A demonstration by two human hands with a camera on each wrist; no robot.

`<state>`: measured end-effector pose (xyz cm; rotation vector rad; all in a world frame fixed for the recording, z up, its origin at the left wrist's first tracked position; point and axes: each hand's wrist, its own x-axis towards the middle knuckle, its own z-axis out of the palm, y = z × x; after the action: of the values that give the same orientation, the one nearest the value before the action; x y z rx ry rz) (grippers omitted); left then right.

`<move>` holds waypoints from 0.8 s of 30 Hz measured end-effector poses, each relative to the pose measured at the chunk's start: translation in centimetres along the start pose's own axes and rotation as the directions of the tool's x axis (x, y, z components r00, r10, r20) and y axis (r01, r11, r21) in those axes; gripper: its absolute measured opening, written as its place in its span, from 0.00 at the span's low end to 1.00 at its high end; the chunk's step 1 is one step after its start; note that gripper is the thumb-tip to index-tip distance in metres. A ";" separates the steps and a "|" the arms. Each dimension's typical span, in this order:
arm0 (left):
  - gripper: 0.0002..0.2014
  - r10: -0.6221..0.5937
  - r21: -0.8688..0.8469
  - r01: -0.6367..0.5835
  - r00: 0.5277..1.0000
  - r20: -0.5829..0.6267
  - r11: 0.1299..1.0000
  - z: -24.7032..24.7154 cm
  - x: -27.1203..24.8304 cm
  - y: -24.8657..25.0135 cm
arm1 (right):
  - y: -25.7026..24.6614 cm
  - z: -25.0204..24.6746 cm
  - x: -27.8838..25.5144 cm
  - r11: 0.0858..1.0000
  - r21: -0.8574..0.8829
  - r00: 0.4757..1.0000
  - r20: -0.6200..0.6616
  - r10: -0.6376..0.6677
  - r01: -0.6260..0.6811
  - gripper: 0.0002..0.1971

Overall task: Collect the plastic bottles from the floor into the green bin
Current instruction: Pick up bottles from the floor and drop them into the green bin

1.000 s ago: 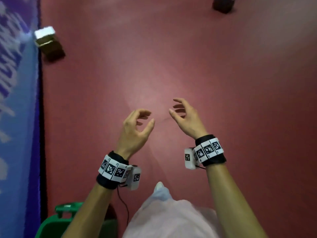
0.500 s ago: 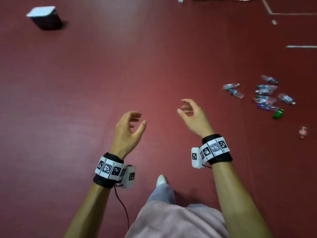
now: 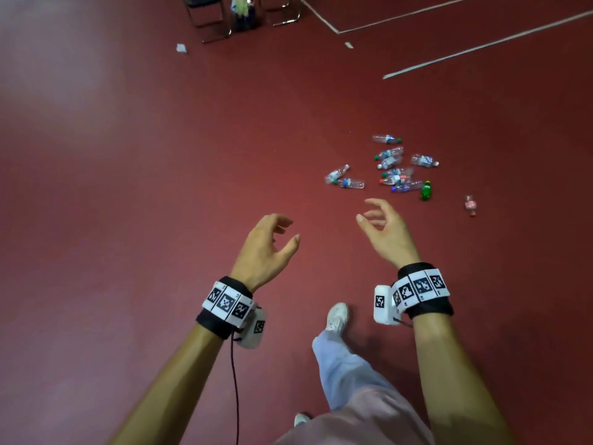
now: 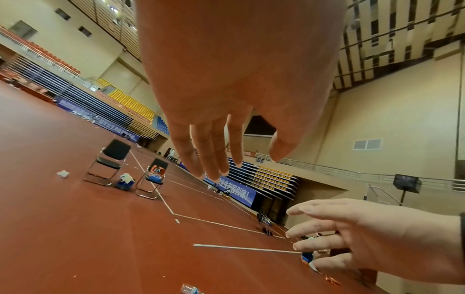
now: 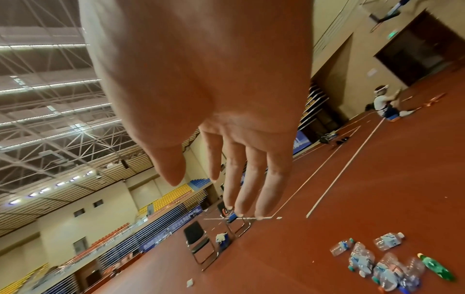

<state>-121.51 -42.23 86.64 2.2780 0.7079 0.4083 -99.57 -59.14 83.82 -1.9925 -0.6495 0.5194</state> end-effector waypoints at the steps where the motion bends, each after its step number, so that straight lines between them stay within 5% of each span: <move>1: 0.19 0.011 0.010 -0.011 1.000 0.006 1.000 0.1 2.5 -0.3 | 0.0 0.1 2.8 1.000 0.003 1.000 0.009 0.015 -0.015 0.21; 11: 0.20 -0.019 0.150 0.024 0.999 -0.037 0.988 -2.7 24.5 -3.2 | -5.3 1.9 30.7 0.992 0.117 0.998 -0.001 -0.057 0.057 0.21; 18: 0.19 -0.074 0.170 0.070 0.997 0.015 0.983 -0.4 37.2 -5.9 | -2.7 1.9 42.4 0.998 0.065 0.993 0.114 -0.025 0.018 0.23; 24: 0.25 -0.042 0.167 0.018 0.989 0.140 0.986 4.3 52.1 -7.6 | 1.2 -2.2 54.3 0.996 -0.008 0.995 0.037 0.094 -0.094 0.24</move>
<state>-80.57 -9.02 82.73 2.4206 0.7251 0.1744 -56.23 -26.76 78.62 -2.0305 -0.5833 0.6136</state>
